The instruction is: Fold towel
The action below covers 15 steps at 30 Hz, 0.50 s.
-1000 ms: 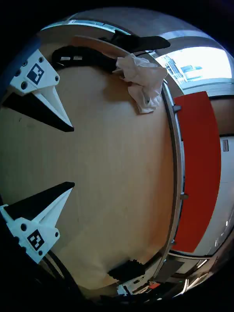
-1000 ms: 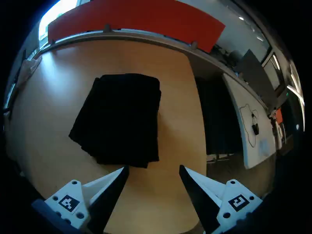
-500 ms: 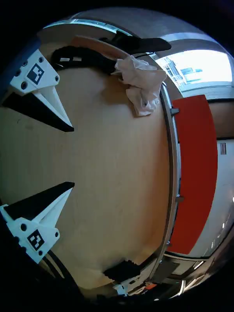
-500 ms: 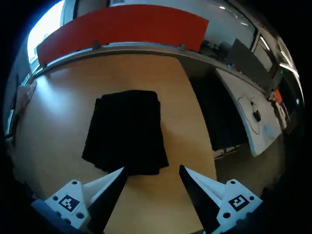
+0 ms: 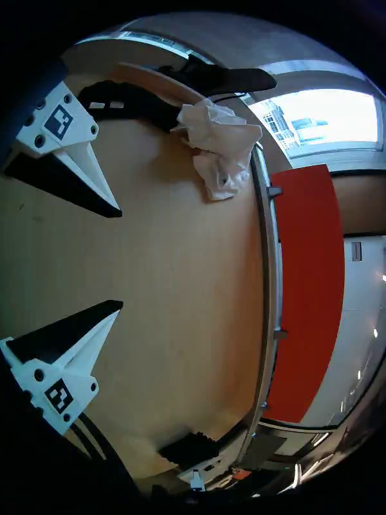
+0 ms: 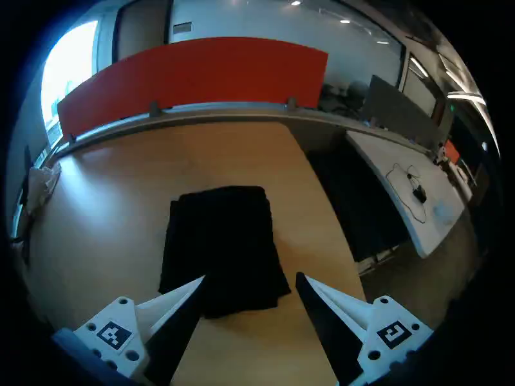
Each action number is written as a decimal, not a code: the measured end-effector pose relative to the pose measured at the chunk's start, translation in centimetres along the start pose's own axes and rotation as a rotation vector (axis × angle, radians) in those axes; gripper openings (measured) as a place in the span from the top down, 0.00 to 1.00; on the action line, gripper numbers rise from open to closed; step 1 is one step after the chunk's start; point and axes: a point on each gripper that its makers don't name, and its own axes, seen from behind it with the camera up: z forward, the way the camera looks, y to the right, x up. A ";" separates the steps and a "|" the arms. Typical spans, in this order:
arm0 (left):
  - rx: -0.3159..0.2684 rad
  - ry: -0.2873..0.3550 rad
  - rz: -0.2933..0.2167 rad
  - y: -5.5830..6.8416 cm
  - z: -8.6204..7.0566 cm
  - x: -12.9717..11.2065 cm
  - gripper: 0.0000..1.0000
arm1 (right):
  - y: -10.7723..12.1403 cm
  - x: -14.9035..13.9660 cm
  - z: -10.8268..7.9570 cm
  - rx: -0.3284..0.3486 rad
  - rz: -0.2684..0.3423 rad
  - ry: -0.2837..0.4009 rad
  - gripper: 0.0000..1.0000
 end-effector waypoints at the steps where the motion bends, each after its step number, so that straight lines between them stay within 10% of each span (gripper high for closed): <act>1: 0.002 0.008 0.000 -0.1 0.0 0.4 0.05 | -0.1 0.5 -0.2 -0.003 0.004 0.019 0.00; 15: 0.018 0.106 -0.012 -0.6 -0.7 4.8 0.05 | -1.5 7.6 -3.3 -0.030 0.070 0.345 0.00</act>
